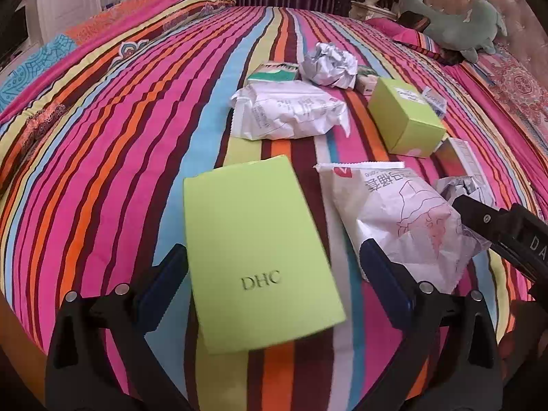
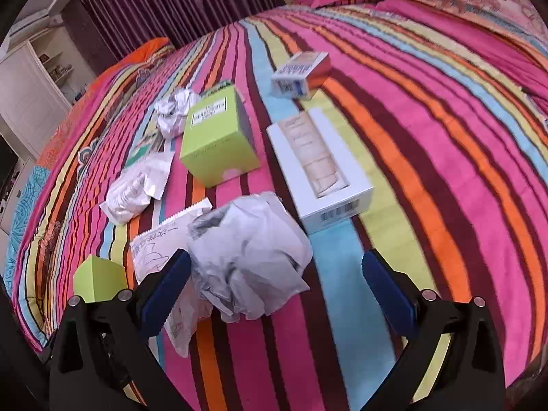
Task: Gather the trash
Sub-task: 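Grasp the crumpled white paper with the right tool while the left tool grasps the green DHC box, then carry the paper and DHC box to the white mesh wastebasket and open both tools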
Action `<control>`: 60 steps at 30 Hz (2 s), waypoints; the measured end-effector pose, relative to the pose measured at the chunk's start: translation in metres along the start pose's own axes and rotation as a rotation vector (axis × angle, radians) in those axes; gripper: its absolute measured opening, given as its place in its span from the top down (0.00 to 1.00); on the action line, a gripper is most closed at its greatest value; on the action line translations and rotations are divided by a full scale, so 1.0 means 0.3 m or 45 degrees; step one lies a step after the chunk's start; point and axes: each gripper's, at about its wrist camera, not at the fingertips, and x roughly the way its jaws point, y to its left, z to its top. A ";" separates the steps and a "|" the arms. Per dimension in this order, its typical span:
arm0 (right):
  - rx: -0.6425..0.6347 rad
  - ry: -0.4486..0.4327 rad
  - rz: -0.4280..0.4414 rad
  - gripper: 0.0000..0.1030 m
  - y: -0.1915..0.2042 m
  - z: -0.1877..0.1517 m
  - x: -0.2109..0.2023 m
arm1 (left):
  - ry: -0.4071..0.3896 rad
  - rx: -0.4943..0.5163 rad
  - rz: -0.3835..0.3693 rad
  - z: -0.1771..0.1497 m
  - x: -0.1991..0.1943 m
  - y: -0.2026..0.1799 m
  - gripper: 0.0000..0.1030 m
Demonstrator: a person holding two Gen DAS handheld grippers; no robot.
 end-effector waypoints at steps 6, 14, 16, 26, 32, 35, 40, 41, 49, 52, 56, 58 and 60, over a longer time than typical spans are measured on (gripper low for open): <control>-0.015 0.065 0.097 0.43 0.027 -0.009 0.014 | 0.035 0.008 -0.010 -0.008 0.025 0.037 0.39; 0.001 -0.007 0.092 0.45 -0.005 -0.018 -0.092 | 0.014 0.012 -0.007 -0.011 -0.009 0.059 0.40; 0.002 -0.032 0.089 0.45 -0.008 -0.017 -0.124 | 0.005 0.011 -0.014 -0.013 -0.030 0.067 0.40; -0.006 -0.106 0.065 0.45 -0.033 -0.068 -0.295 | -0.069 0.076 -0.023 -0.061 -0.200 0.083 0.40; 0.009 -0.097 0.088 0.45 -0.037 -0.204 -0.398 | -0.069 0.161 -0.061 -0.181 -0.319 0.089 0.40; 0.022 -0.069 0.105 0.45 -0.038 -0.297 -0.439 | -0.042 0.194 -0.084 -0.255 -0.355 0.091 0.40; 0.029 -0.021 0.101 0.45 -0.036 -0.437 -0.477 | 0.007 0.255 -0.117 -0.418 -0.401 0.088 0.40; 0.040 0.009 0.095 0.45 -0.040 -0.473 -0.469 | 0.031 0.259 -0.129 -0.458 -0.402 0.089 0.40; 0.233 0.314 0.061 0.45 -0.124 -0.721 -0.323 | 0.358 0.216 -0.232 -0.725 -0.269 0.090 0.40; 0.322 0.468 0.043 0.45 -0.176 -0.797 -0.230 | 0.542 0.213 -0.258 -0.806 -0.184 0.075 0.40; 0.460 0.646 0.067 0.45 -0.234 -0.856 -0.123 | 0.722 0.209 -0.296 -0.868 -0.103 0.052 0.40; 0.520 0.711 0.071 0.45 -0.264 -0.899 -0.089 | 0.822 0.220 -0.297 -0.907 -0.055 0.036 0.40; 0.571 0.779 0.063 0.45 -0.288 -0.924 -0.045 | 0.890 0.230 -0.285 -0.943 -0.019 0.025 0.40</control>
